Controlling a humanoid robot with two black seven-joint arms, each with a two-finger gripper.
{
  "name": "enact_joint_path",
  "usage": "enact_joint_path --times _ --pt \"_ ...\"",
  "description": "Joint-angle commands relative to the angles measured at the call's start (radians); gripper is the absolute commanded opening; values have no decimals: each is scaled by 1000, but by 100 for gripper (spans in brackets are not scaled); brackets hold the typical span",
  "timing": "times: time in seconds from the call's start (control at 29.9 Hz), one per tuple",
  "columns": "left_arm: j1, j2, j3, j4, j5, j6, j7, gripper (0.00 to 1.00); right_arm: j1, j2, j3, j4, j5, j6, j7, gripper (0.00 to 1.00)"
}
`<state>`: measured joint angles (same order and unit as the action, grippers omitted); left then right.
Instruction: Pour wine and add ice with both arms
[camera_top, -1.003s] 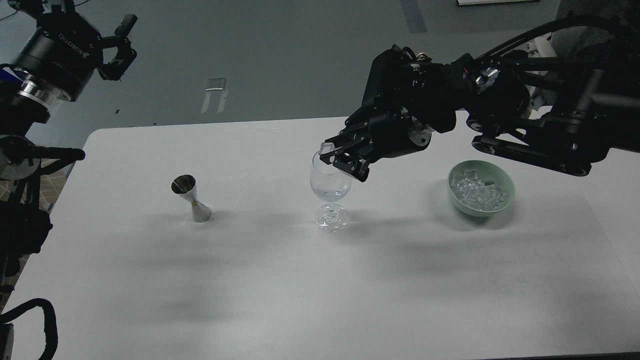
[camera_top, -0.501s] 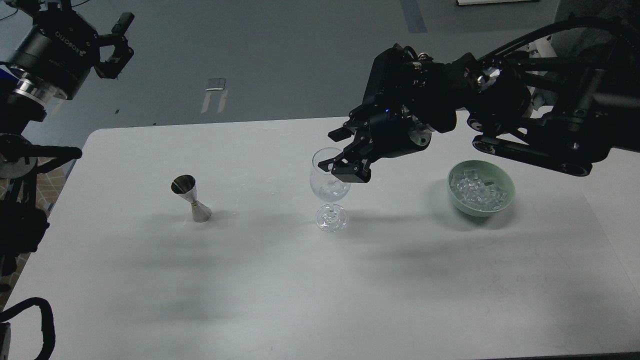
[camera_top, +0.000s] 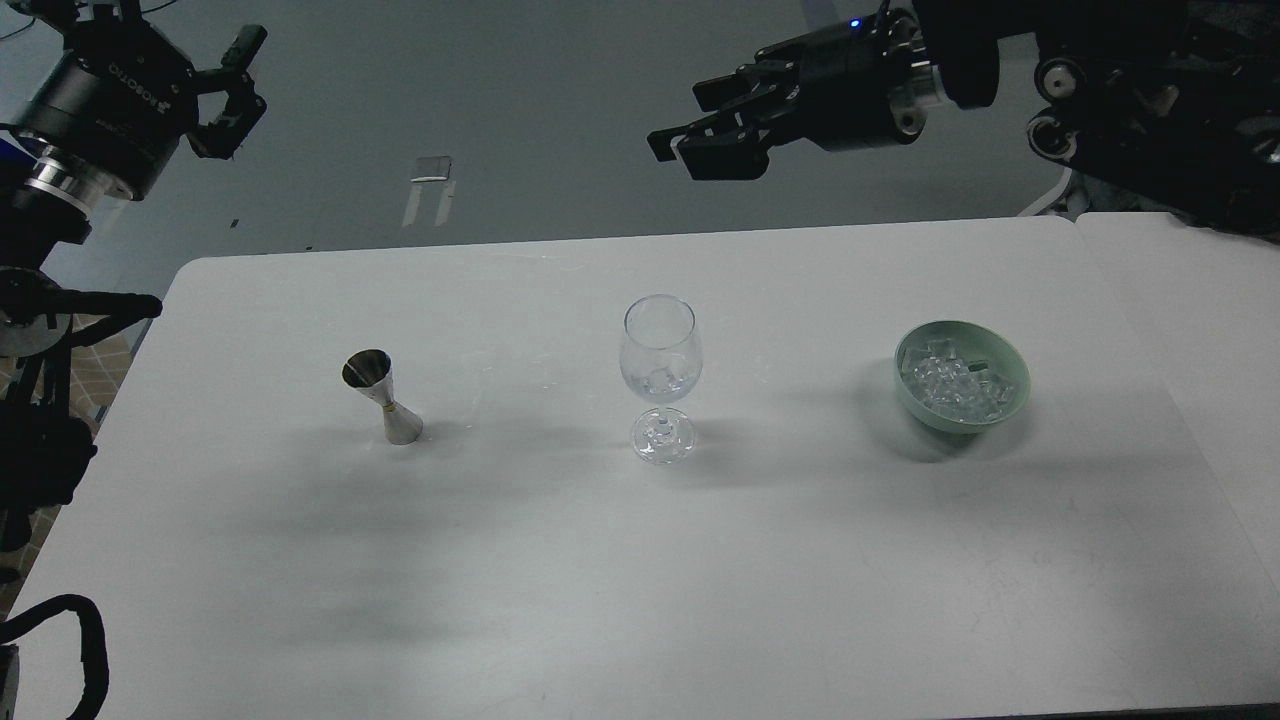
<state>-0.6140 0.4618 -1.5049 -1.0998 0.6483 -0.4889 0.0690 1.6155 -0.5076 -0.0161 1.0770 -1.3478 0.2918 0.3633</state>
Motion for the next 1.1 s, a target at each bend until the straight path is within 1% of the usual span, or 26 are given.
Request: enact_joint_path --times 0.0,0.03,0.1,0.17,0.23,0.27,0.3,0.37,0.4,0.47,0.5,0.57,0.6,0.64,0.7,0.74,0.8,0.9,1.07 --pt "-7 -3 2 11 4 0 -1 98 -54 -6 83 -121 220 -6 -1 69" --pt "-10 -5 2 18 4 0 -3 98 -93 -3 132 -143 313 -6 -1 70" --pt "-16 -9 2 53 4 0 -5 98 -162 -2 226 -152 445 -6 -1 76" --pt "-30 -12 5 86 4 0 -5 98 -216 1 284 -155 519 -6 -3 77" --pt "-65 -14 52 148 -1 0 -12 98 -313 24 399 -184 614 -8 -3 80" --pt "-73 -14 66 164 -1 0 -17 98 -336 37 427 -195 631 -8 -3 81" --pt "-85 -14 83 185 -1 0 -32 98 -382 64 482 -227 668 -8 -3 83" --pt "-96 -14 95 204 -1 0 -46 98 -423 89 540 -262 711 -8 -7 93" --pt "-108 -18 106 227 -3 0 -54 98 -460 113 606 -290 764 -2 -12 96" --pt "-128 -40 115 257 -3 0 -55 98 -521 147 698 -317 846 6 -12 100" --pt "-144 -52 117 289 -4 0 -55 98 -552 170 746 -337 883 6 -12 100" --pt "-164 -61 118 333 -4 0 -57 98 -574 195 783 -354 898 9 -9 100" --pt "-190 -75 118 386 -4 0 -63 98 -591 214 809 -371 900 12 -3 100" --pt "-202 -81 120 412 -3 0 -66 98 -598 222 818 -377 900 13 0 100" --pt "-245 -98 138 504 1 0 -81 98 -626 233 835 -390 900 23 22 100" --pt "-254 -100 152 523 -1 0 -83 98 -631 235 835 -393 900 24 25 100" --pt "-274 -101 196 557 -10 0 -92 98 -641 247 838 -393 901 23 26 100" --pt "-276 -106 242 566 -15 0 -121 98 -667 267 872 -394 903 21 28 100" --pt "-285 -150 245 567 -9 0 -123 98 -687 302 942 -419 904 21 26 100"
